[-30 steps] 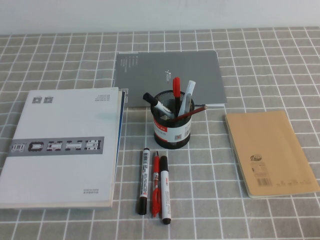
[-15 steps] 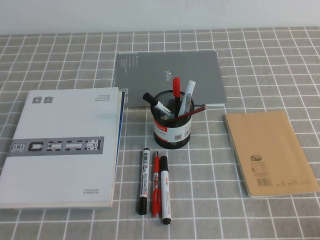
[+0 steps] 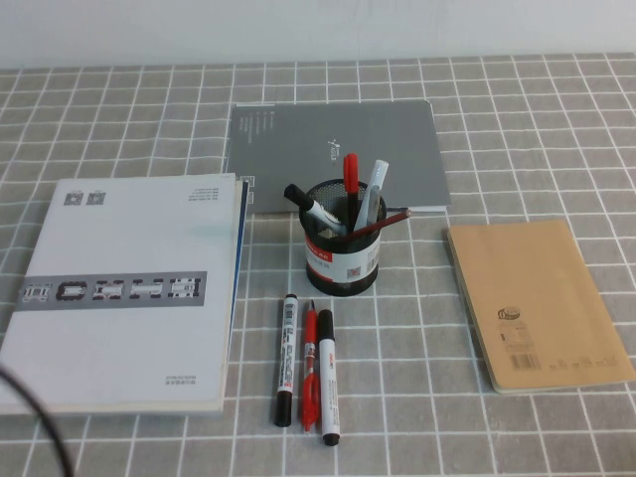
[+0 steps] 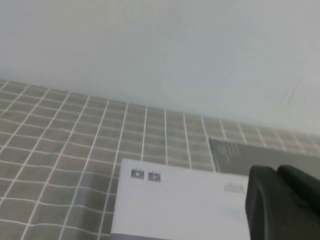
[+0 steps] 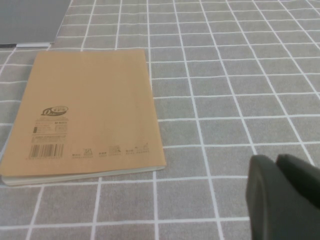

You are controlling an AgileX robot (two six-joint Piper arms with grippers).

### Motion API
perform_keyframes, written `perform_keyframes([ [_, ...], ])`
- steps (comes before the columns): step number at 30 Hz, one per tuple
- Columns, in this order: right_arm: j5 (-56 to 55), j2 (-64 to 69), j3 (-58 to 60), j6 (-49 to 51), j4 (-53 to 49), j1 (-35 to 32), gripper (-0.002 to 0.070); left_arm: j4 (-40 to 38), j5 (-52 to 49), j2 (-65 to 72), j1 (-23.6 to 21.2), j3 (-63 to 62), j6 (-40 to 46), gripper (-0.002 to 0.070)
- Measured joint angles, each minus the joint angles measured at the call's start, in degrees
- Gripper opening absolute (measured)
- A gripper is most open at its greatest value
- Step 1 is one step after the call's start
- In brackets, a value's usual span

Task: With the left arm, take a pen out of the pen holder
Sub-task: 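Take a marker out of the pen holder and lay it on the table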

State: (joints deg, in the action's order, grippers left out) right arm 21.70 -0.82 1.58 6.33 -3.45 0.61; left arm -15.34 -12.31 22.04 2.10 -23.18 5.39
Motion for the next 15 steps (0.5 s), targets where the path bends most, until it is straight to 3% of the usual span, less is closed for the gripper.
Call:
perform_keyframes([
  [5, 0.0, 0.0, 0.0, 0.0, 0.0, 0.0, -0.0013, -4.69, 0.37, 12.12, 1.92, -4.75, 8.56, -0.0004],
  [12, 0.0, 0.0, 0.0, 0.0, 0.0, 0.0, -0.0013, 6.18, 15.01, 26.2, 17.38, -5.98, 0.13, -0.0003],
  [15, 0.0, 0.0, 0.0, 0.0, 0.0, 0.0, -0.0013, 10.42, 24.28, 33.2, 22.14, -5.98, -0.9, 0.0037],
])
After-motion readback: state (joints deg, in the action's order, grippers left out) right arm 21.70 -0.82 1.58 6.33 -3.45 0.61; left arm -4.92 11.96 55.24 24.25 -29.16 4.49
